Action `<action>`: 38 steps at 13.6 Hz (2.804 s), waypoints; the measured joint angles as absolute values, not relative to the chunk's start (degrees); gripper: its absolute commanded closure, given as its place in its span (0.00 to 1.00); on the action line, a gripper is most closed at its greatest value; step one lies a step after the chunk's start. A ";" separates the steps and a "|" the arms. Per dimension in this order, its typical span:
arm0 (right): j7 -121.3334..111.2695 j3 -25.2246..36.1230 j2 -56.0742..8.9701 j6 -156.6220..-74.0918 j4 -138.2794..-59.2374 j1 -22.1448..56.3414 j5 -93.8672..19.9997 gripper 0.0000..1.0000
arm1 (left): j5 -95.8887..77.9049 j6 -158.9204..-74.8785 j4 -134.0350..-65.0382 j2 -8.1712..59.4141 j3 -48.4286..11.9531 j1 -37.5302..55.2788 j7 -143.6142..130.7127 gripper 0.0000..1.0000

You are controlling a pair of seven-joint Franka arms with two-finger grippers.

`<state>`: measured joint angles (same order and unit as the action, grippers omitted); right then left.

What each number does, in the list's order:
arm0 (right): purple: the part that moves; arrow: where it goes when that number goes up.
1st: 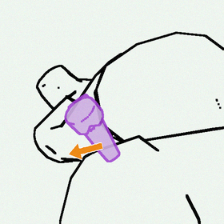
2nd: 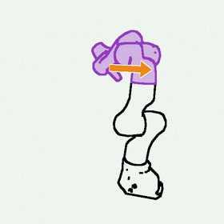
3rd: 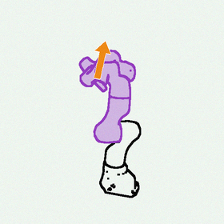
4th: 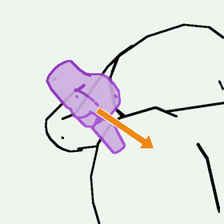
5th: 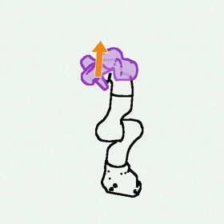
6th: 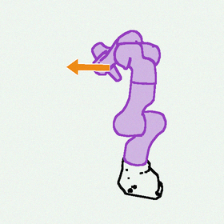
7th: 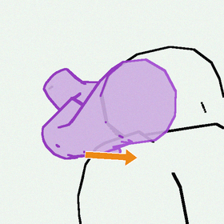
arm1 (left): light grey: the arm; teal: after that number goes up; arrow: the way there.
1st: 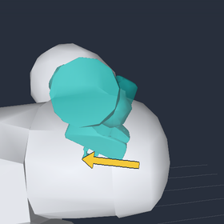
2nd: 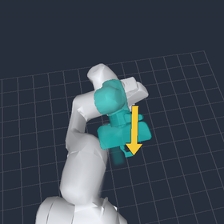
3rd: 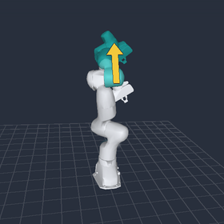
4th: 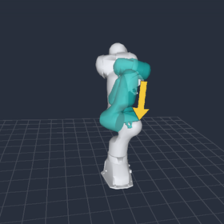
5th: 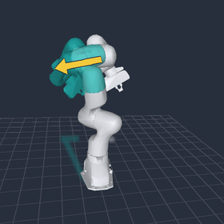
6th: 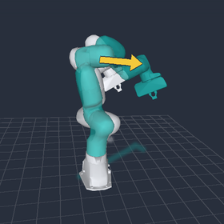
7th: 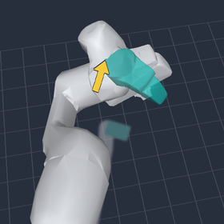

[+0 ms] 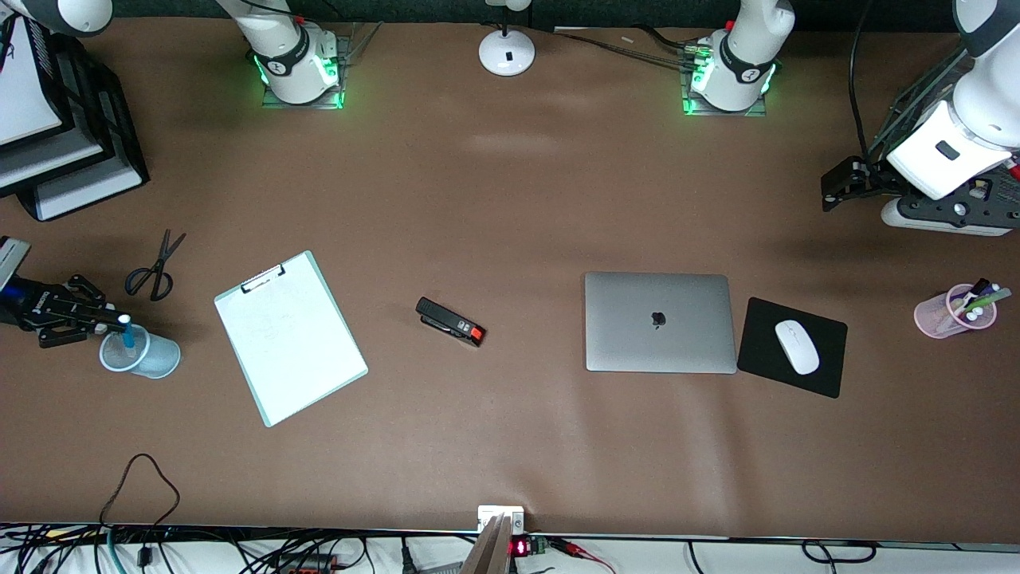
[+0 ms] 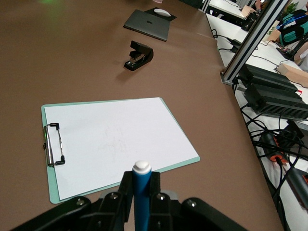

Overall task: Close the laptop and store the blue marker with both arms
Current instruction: 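Carry the marker with the right gripper over the light-blue mesh cup, then lower the marker into the cup and open the right gripper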

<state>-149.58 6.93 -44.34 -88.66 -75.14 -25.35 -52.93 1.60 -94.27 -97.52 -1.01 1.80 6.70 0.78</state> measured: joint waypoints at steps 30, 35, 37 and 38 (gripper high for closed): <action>-146.27 8.16 -51.64 -91.75 -69.69 -27.09 -52.48 0.00 | 1.60 -94.14 -97.49 -0.86 2.37 4.36 0.83 0.00; -136.53 8.29 -48.24 -87.76 -68.06 -26.98 -47.76 0.00 | 1.60 -94.11 -97.49 -0.83 2.21 4.38 0.89 0.00; -132.35 8.17 -45.91 -85.68 -66.48 -26.46 -45.71 0.00 | 1.60 -94.11 -97.48 -0.82 2.08 4.43 0.92 0.00; -130.36 8.15 -44.93 -84.57 -65.81 -25.94 -45.29 0.00 | 1.60 -94.11 -97.48 -0.82 2.03 4.49 0.94 0.00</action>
